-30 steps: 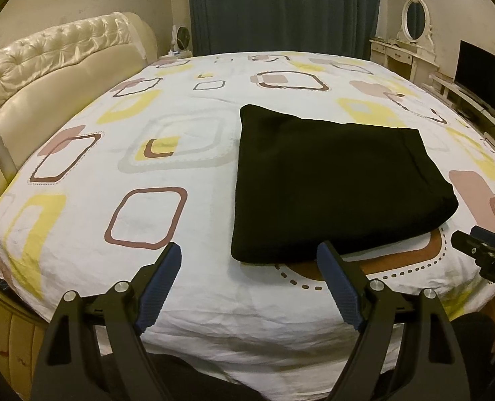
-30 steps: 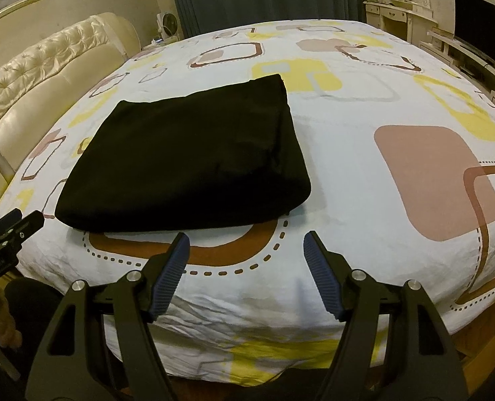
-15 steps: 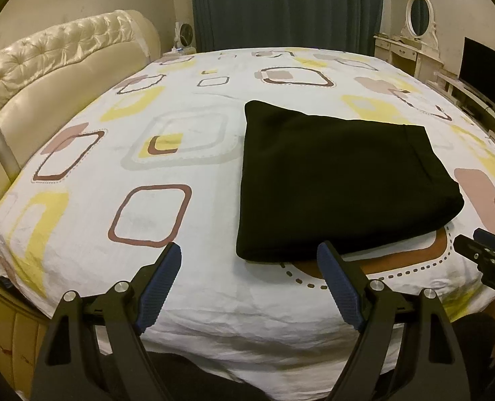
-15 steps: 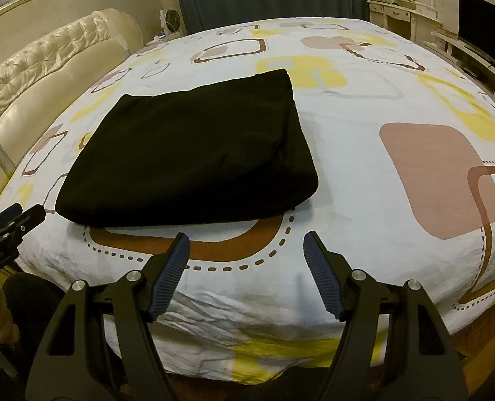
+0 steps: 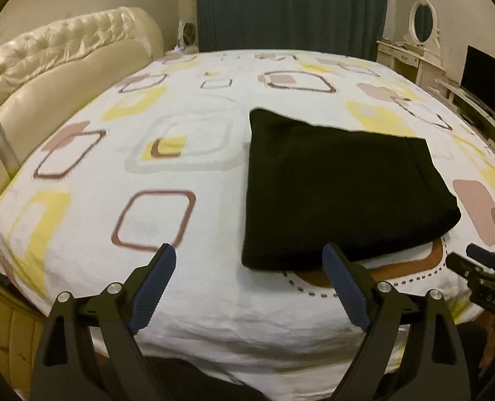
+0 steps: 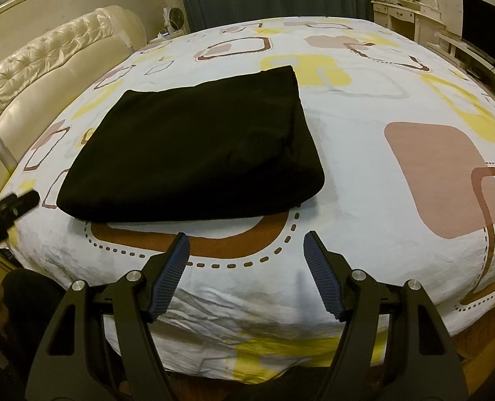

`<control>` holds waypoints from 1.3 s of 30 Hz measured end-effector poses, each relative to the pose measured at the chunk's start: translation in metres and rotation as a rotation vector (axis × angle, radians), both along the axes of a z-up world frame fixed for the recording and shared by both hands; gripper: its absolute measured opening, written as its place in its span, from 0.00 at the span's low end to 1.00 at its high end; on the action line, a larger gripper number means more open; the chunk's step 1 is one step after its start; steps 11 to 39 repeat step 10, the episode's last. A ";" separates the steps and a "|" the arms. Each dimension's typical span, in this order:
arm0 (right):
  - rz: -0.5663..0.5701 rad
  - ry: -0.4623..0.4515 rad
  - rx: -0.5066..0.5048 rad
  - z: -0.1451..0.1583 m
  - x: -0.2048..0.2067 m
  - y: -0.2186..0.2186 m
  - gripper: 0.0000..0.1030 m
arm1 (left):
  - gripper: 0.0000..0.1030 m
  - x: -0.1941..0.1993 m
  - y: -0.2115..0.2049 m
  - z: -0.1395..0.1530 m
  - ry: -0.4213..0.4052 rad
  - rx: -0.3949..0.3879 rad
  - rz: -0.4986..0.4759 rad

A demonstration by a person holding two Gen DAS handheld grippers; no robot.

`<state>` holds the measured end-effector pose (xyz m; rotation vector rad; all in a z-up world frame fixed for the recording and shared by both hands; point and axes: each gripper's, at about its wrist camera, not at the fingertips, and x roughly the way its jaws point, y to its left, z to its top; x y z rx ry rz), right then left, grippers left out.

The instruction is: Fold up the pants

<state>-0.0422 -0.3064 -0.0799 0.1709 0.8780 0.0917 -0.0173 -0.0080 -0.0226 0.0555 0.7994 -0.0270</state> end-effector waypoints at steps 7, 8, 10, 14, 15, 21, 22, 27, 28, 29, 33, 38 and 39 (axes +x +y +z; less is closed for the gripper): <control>-0.007 0.007 0.037 0.001 0.005 -0.009 0.68 | 0.86 0.024 0.025 0.020 -0.023 -0.017 0.056; -0.014 0.007 0.047 0.002 0.007 -0.012 0.68 | 0.86 0.029 0.027 0.021 -0.029 -0.011 0.057; -0.033 0.007 0.070 0.003 0.011 -0.020 0.69 | 0.86 0.040 0.035 0.020 -0.025 -0.010 0.075; -0.033 0.007 0.070 0.003 0.011 -0.020 0.69 | 0.86 0.040 0.035 0.020 -0.025 -0.010 0.075; -0.033 0.007 0.070 0.003 0.011 -0.020 0.69 | 0.86 0.040 0.035 0.020 -0.025 -0.010 0.075; -0.033 0.007 0.070 0.003 0.011 -0.020 0.69 | 0.86 0.040 0.035 0.020 -0.025 -0.010 0.075; -0.033 0.007 0.070 0.003 0.011 -0.020 0.69 | 0.86 0.040 0.035 0.020 -0.025 -0.010 0.075; -0.033 0.007 0.070 0.003 0.011 -0.020 0.69 | 0.86 0.040 0.035 0.020 -0.025 -0.010 0.075; -0.033 0.007 0.070 0.003 0.011 -0.020 0.69 | 0.86 0.040 0.035 0.020 -0.025 -0.010 0.075; -0.033 0.007 0.070 0.003 0.011 -0.020 0.69 | 0.86 0.040 0.035 0.020 -0.025 -0.010 0.075; -0.033 0.007 0.070 0.003 0.011 -0.020 0.69 | 0.86 0.040 0.035 0.020 -0.025 -0.010 0.075; -0.033 0.007 0.070 0.003 0.011 -0.020 0.69 | 0.86 0.040 0.035 0.020 -0.025 -0.010 0.075; -0.033 0.007 0.070 0.003 0.011 -0.020 0.69 | 0.86 0.040 0.035 0.020 -0.025 -0.010 0.075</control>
